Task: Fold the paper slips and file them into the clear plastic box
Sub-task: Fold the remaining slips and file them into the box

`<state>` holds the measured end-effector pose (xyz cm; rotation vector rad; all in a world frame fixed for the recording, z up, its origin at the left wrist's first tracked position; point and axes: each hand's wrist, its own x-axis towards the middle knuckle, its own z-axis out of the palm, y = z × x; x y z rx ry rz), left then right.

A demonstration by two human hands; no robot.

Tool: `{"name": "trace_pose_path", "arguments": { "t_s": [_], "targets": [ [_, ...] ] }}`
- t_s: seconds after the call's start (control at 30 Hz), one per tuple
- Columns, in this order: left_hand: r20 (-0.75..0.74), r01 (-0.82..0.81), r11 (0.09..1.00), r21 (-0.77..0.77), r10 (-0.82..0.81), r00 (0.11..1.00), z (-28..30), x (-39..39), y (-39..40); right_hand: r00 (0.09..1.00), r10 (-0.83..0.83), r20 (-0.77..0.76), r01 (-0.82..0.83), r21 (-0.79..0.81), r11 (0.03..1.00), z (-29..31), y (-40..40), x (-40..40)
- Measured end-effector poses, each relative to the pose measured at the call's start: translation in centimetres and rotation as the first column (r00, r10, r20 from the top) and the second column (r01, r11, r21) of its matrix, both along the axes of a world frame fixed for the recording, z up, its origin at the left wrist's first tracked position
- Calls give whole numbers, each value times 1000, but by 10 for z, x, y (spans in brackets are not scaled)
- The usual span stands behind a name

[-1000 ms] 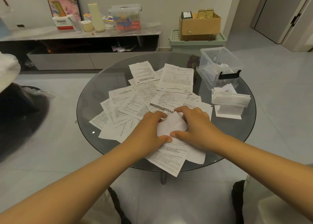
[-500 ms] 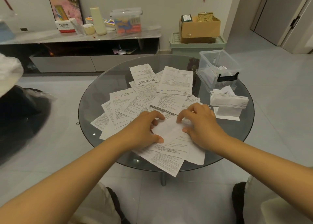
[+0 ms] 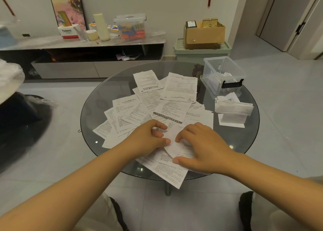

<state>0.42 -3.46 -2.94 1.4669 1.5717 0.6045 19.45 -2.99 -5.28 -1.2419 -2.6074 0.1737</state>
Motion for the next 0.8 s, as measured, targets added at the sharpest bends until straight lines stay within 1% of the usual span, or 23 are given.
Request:
{"name": "trace_pose_path", "arguments": {
  "t_s": [0.07, 0.17, 0.27, 0.37, 0.47, 0.53, 0.6, 0.7, 0.77, 0.8],
  "targets": [
    [109, -51, 997, -56, 57, 992, -1, 0, 1, 1000, 0, -3, 0, 11, 1000, 0, -1, 0],
    [181, -75, 991, -109, 94, 979, 0, 0, 2, 1000, 10, -17, -10, 20, 1000, 0, -5, -1],
    [179, -78, 990, -117, 99, 979, -1, -2, 4, 999, 35, -32, -33, 48, 998, -2, -10, -2],
    [165, -72, 992, -105, 88, 982, -3, -3, 4, 992, 61, -108, -48, 120, 992, -5, -12, -4],
    [75, -26, 999, -42, 29, 997, -4, -4, 3, 986, 68, -151, -45, 152, 987, -6, -10, -6],
    [-54, 21, 999, 27, -19, 998, -5, -3, 3, 986, 45, -161, -22, 141, 990, -5, -9, -7],
    [-144, 73, 994, 82, -60, 988, -3, -1, 1, 983, -25, -183, 42, 90, 995, -3, -8, -7],
    [-159, 180, 973, 145, -157, 975, 3, 1, -4, 966, -84, -246, 86, -5, 996, -1, -7, -3],
    [-249, 249, 952, 177, -202, 947, 3, 2, -5, 952, -113, -285, 102, -54, 993, 2, -7, -3],
    [-305, 259, 947, 188, -194, 932, 1, 3, -5, 947, -125, -296, 109, -70, 992, 3, -7, -4]
  ]
}}
